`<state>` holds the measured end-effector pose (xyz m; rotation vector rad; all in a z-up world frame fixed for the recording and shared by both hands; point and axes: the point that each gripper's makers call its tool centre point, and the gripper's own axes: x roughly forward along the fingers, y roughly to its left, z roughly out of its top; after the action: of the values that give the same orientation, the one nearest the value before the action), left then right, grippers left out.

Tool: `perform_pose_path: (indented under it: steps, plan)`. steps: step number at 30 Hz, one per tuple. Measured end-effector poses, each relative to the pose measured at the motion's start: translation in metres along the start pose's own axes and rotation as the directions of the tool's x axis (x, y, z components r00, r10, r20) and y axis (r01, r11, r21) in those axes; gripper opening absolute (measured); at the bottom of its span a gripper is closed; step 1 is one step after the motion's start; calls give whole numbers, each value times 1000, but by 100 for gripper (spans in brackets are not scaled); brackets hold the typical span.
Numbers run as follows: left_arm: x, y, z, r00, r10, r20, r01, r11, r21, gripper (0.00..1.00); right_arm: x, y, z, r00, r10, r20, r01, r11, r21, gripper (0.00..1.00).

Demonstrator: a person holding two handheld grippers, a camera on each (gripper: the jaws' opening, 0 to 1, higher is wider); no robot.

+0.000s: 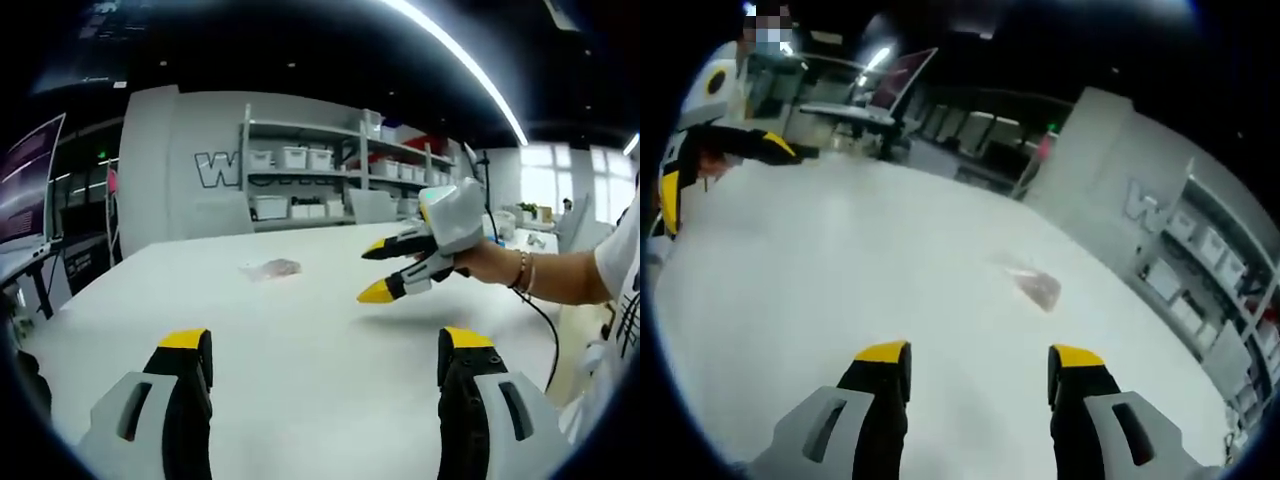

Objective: Open the resealable bag by pulling the two sides of the seal apart until the entire bag opening is separated and visibly accessible.

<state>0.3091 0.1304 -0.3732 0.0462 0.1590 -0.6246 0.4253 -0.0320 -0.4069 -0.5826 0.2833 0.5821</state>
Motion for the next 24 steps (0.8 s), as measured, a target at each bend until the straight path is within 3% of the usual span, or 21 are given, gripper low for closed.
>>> perform_pose_path:
  steps: [8, 24]
  plan:
    - [2, -2, -6, 1000, -11, -13, 11, 1000, -2, 92, 9, -4, 3, 1000, 1, -10, -1, 1000, 1, 54]
    - [2, 3, -1, 1000, -3, -6, 3, 1000, 1, 93, 25, -10, 5, 1000, 5, -12, -5, 1000, -6, 51]
